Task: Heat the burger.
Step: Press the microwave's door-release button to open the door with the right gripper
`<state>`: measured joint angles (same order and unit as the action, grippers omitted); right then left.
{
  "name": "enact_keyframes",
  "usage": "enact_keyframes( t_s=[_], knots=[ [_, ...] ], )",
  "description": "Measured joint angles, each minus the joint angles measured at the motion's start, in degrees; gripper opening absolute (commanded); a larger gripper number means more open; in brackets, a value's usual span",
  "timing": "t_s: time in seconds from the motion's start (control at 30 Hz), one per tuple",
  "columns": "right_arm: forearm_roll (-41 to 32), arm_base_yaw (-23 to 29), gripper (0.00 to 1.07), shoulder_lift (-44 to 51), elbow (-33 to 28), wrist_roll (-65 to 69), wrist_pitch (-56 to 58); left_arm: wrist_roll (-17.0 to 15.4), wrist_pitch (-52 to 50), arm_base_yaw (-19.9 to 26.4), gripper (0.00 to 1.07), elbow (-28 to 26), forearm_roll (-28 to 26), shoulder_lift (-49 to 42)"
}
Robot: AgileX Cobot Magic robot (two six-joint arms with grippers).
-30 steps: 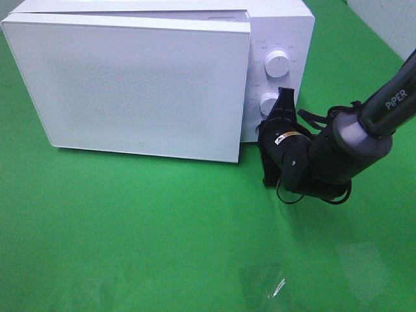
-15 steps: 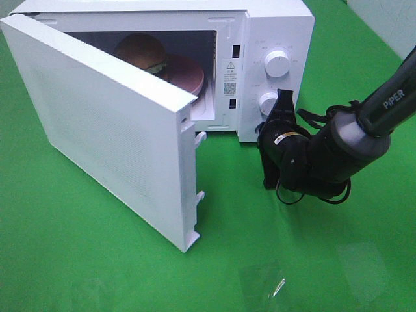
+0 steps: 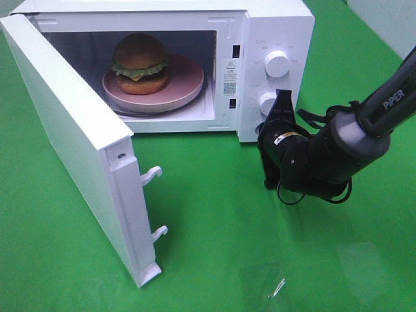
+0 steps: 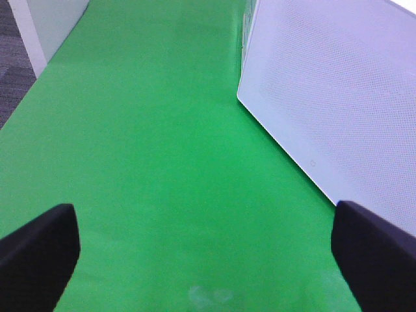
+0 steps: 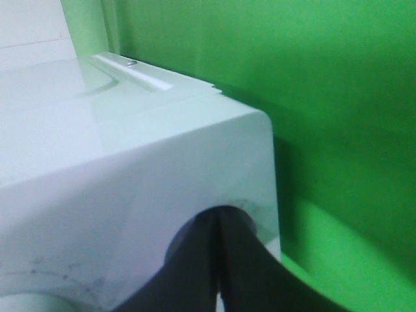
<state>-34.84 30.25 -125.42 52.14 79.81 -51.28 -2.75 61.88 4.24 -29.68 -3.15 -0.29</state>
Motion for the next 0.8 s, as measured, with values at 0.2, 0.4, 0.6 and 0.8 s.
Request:
enact_keyframes(
  t_s=[0.2,0.4,0.6,0.8],
  knots=[
    [2.5,0.1,0.0,0.1,-0.8,-0.1,-0.2,0.0,0.0,0.0,1.0,0.0,0.0,0.0],
    [4.5,0.1,0.0,0.4,-2.6,0.1,-3.5,0.0,0.0,0.0,1.0,0.0,0.0,0.0],
    [6.6,0.0,0.0,1.3,-4.3,0.7,-4.1,0.0,0.0,0.0,1.0,0.0,0.0,0.0],
    [9.7,0.0,0.0,3.7,-7.9,2.5,-6.6,0.0,0.0,0.0,1.0,0.0,0.0,0.0]
  ],
)
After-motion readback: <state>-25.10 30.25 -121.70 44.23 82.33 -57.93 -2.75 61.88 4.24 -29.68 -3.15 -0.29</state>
